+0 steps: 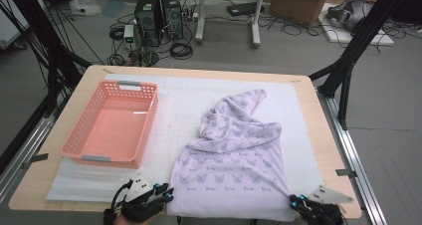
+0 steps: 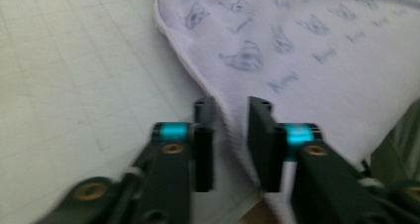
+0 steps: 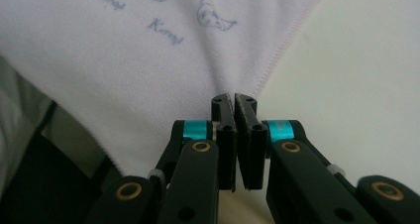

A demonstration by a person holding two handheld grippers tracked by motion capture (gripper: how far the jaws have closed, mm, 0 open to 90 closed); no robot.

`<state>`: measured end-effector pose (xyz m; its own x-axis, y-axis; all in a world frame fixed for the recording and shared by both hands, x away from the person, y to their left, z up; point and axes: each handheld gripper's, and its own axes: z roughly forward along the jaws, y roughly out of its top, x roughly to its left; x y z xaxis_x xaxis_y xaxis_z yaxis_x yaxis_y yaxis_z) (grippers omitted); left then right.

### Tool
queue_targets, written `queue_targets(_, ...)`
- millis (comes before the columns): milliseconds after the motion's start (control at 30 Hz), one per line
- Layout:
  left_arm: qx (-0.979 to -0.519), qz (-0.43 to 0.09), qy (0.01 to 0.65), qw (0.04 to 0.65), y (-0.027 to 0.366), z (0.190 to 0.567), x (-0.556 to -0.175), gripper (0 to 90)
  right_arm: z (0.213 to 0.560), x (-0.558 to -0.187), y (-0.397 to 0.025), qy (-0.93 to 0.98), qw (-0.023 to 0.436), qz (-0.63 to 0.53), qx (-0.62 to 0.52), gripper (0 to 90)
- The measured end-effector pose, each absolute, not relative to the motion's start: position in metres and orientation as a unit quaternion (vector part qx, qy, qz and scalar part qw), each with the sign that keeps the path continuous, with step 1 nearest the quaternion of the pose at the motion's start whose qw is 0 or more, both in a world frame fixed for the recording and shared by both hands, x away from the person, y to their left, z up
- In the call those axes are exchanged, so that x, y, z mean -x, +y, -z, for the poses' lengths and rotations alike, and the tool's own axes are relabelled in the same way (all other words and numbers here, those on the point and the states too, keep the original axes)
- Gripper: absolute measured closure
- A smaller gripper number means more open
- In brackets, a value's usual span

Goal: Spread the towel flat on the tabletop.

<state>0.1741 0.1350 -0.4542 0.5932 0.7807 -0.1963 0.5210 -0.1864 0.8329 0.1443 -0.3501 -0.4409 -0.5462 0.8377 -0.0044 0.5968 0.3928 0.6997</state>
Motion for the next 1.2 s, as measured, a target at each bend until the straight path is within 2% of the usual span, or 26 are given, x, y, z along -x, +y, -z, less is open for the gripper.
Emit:
queue_targets(100, -0.746, -0.141, 0.432, 0.487, 0.129, 0.452, -0.18, 48.3, 0.442, -0.128, -0.366, 0.811, 0.18, -0.331, -0.448, 87.4)
queue_targets(167, -0.739, -0.135, 0.439, 0.493, 0.125, 0.452, -0.186, 44.8, 0.442, -0.126, -0.369, 0.807, 0.174, -0.343, -0.449, 84.5)
queue_targets(233, -0.744, -0.129, 0.437, 0.488, 0.119, 0.453, -0.193, 43.6, 0.44, -0.128, -0.367, 0.799, 0.183, -0.355, -0.45, 74.1)
queue_targets(333, -0.758, -0.121, 0.432, 0.474, 0.107, 0.459, -0.202, 44.2, 0.439, -0.137, -0.364, 0.79, 0.196, -0.362, -0.454, 63.7)
queue_targets(400, -0.764, -0.143, 0.423, 0.466, 0.1, 0.46, -0.201, 48.9, 0.44, -0.143, -0.364, 0.785, 0.201, -0.361, -0.461, 62.1)
queue_targets(433, -0.77, -0.169, 0.416, 0.453, 0.098, 0.461, -0.199, 57.7, 0.441, -0.146, -0.364, 0.783, 0.201, -0.361, -0.464, 62.1)
queue_targets(467, -0.777, -0.182, 0.403, 0.448, 0.098, 0.461, -0.197, 70.3, 0.441, -0.148, -0.364, 0.782, 0.201, -0.361, -0.466, 62.1)
queue_targets(500, -0.78, -0.168, 0.397, 0.453, 0.099, 0.46, -0.197, 84.1, 0.441, -0.151, -0.364, 0.779, 0.203, -0.361, -0.47, 62.0)
queue_targets(533, -0.782, -0.166, 0.398, 0.45, 0.101, 0.459, -0.196, 87.2, 0.441, -0.154, -0.364, 0.778, 0.204, -0.363, -0.471, 62.0)
queue_targets(733, -0.789, -0.148, 0.404, 0.439, 0.136, 0.449, -0.166, 87.7, 0.44, -0.177, -0.353, 0.765, 0.209, -0.371, -0.483, 62.0)
queue_targets(900, -0.794, -0.118, 0.399, 0.444, 0.16, 0.454, -0.138, 87.4, 0.447, -0.201, -0.32, 0.778, 0.194, -0.364, -0.474, 58.7)
queue_targets(933, -0.795, -0.113, 0.395, 0.446, 0.16, 0.455, -0.136, 87.0, 0.449, -0.204, -0.313, 0.78, 0.195, -0.359, -0.474, 58.7)
queue_targets(967, -0.796, -0.113, 0.391, 0.449, 0.16, 0.455, -0.135, 86.3, 0.448, -0.205, -0.308, 0.779, 0.199, -0.362, -0.472, 64.8)
queue_targets(1033, -0.79, -0.108, 0.393, 0.458, 0.158, 0.455, -0.137, 75.2, 0.447, -0.204, -0.303, 0.791, 0.193, -0.361, -0.455, 84.4)
queue_targets(1133, -0.778, -0.114, 0.402, 0.47, 0.156, 0.455, -0.143, 57.5, 0.444, -0.194, -0.306, 0.807, 0.19, -0.345, -0.44, 87.2)
queue_targets(1200, -0.763, -0.114, 0.413, 0.484, 0.156, 0.453, -0.147, 51.4, 0.443, -0.183, -0.316, 0.808, 0.189, -0.342, -0.442, 87.2)
